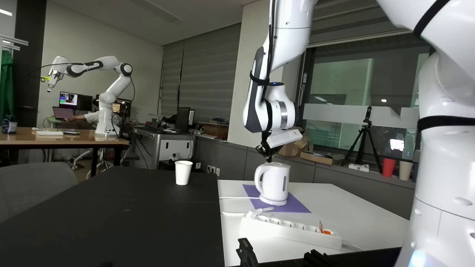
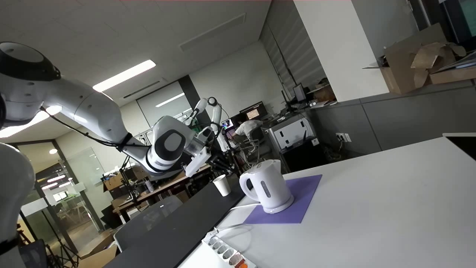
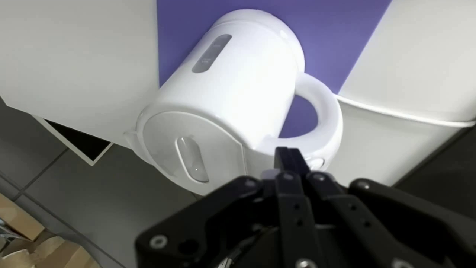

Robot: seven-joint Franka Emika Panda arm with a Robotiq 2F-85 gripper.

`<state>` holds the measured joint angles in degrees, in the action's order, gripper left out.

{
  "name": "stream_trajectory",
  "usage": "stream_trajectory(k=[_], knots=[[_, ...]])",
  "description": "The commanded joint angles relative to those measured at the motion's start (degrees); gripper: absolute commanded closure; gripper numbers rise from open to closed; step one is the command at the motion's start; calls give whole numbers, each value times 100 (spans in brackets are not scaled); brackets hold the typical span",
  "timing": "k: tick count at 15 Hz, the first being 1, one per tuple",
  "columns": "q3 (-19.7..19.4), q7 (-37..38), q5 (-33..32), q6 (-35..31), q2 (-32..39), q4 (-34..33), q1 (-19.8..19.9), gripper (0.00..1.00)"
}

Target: Push down on the button on the adaptor and flip the switch on the electric kettle.

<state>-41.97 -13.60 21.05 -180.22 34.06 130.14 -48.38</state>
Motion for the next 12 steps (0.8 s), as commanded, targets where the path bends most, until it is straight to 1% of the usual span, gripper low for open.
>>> stream_trajectory(k=[1, 3, 6, 12], knots=[[297, 814, -1122, -32, 291, -358, 579, 100], [381, 1025, -1495, -168, 394, -446, 747, 100], [434, 1135, -1745, -340, 507, -561, 858, 100], [437, 1183, -1867, -361, 544, -693, 764, 100]])
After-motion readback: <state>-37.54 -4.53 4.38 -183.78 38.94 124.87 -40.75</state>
